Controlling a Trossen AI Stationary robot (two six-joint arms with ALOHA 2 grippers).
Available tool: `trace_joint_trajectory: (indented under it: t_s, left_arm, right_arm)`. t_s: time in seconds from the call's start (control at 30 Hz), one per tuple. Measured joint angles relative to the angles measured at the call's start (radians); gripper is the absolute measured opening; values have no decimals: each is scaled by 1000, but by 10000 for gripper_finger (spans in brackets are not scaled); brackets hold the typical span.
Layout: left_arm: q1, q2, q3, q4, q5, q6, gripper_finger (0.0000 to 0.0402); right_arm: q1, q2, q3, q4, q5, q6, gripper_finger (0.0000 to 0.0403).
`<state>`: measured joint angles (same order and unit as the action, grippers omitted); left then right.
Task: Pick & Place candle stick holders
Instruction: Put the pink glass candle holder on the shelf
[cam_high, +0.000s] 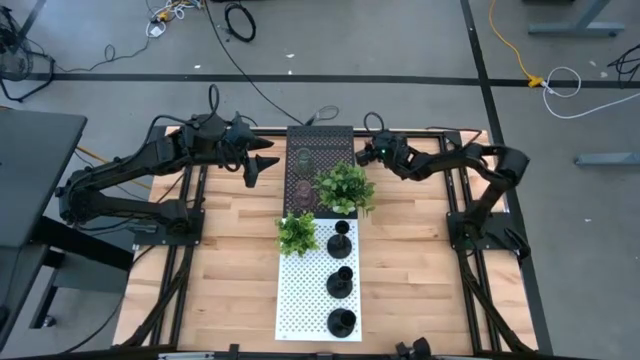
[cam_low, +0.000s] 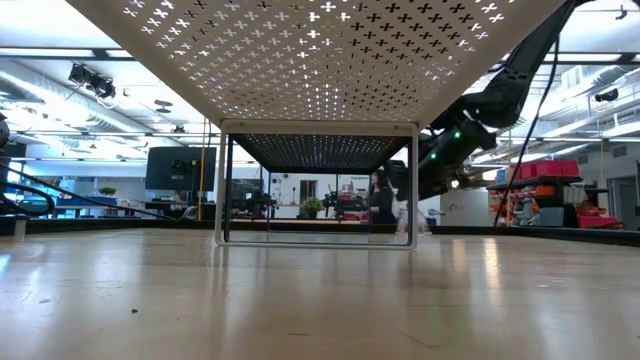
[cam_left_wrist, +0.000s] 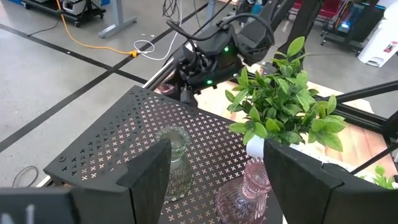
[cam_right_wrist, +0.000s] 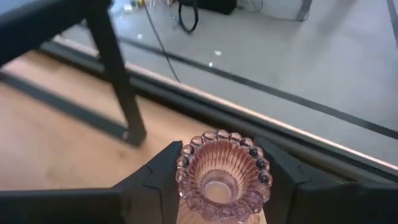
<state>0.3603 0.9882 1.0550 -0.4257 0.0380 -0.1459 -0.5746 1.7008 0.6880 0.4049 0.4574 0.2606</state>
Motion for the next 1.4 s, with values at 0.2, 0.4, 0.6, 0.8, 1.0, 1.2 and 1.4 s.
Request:
trace_joint_trajectory:
  t_s: [0.2, 0.4, 0.6, 0.8, 1.0, 1.2, 1.4]
  left_arm:
    - [0, 0, 0, 0, 0, 0, 257]
    - [0, 0, 0, 0, 0, 0, 257]
    - [0, 0, 0, 0, 0, 0, 257]
    - [0, 0, 0, 1, 0, 0, 257]
    - [0, 0, 0, 21, 19, -6, 257]
    - [-10, 0, 0, 71, 49, -8, 257]
    - [-37, 0, 0, 104, 53, -8, 257]
  right_arm:
    - [15, -142, -3, -209, -5, -7, 155]
    - [52, -330, -3, -437, -9, -7, 155]
    - [102, -538, -3, -565, -38, 15, 155]
    - [157, -739, -3, -618, -169, 61, 155]
    - [238, -901, -3, -612, -254, 104, 155]
    - [343, -985, -1, -547, -283, 110, 155]
    - [454, -973, 33, -498, -315, 120, 155]
